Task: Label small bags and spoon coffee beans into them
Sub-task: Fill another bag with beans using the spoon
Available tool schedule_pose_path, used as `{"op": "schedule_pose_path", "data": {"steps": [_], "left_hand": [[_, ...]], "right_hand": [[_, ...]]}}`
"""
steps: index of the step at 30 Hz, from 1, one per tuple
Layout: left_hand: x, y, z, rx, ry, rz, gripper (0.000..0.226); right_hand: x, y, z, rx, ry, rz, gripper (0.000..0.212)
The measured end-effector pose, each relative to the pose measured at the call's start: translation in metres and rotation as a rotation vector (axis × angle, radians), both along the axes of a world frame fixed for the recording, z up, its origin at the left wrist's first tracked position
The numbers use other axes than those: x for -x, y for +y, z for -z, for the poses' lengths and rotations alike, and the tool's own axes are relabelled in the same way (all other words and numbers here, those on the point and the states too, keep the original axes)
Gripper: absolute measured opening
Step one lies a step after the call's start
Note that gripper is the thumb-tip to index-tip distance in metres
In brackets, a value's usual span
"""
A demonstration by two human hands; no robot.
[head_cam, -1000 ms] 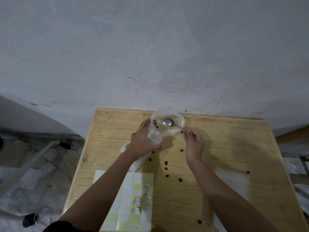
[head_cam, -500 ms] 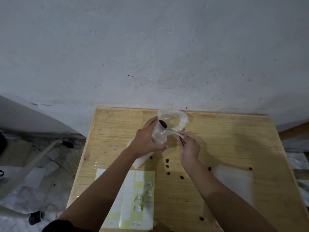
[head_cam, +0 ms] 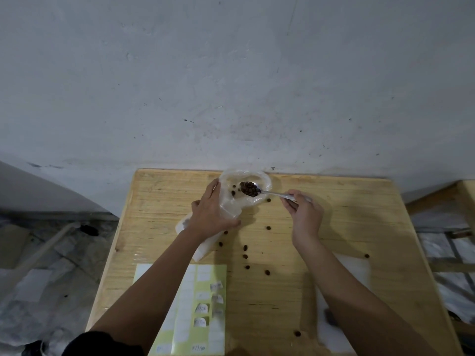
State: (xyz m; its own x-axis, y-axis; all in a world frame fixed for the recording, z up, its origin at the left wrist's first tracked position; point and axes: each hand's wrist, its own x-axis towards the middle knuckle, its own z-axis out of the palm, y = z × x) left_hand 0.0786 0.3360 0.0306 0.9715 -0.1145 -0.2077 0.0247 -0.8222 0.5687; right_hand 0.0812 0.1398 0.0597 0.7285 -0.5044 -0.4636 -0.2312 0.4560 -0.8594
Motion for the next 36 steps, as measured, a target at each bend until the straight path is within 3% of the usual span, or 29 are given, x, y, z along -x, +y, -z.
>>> {"op": "schedule_pose_path", "data": {"steps": [4, 10, 14, 21, 28, 36], "left_hand": [[0.0, -0.003, -0.004, 0.004, 0.001, -0.008, 0.121], [0.001, -0.001, -0.001, 0.006, -0.002, 0.005, 0.127], [0.002, 0.003, -0.002, 0.017, 0.006, 0.004, 0.123], [0.003, 0.01, 0.0, 0.062, 0.003, 0.005, 0.125], [0.001, 0.02, 0.005, 0.088, -0.013, 0.039, 0.117], [0.001, 0.019, 0.003, 0.173, -0.055, 0.06, 0.113]], "right_hand": [[0.005, 0.003, -0.014, 0.128, -0.087, -0.124, 0.019], [0.014, 0.016, -0.021, 0.438, -0.223, -0.525, 0.018], [0.011, 0.009, -0.022, 0.463, -0.284, -0.379, 0.02], [0.014, 0.005, 0.015, 0.494, -0.156, -0.338, 0.019], [0.01, 0.018, 0.038, 0.352, -0.082, -0.317, 0.023], [0.01, 0.023, 0.047, 0.033, -0.003, -0.222, 0.015]]}}
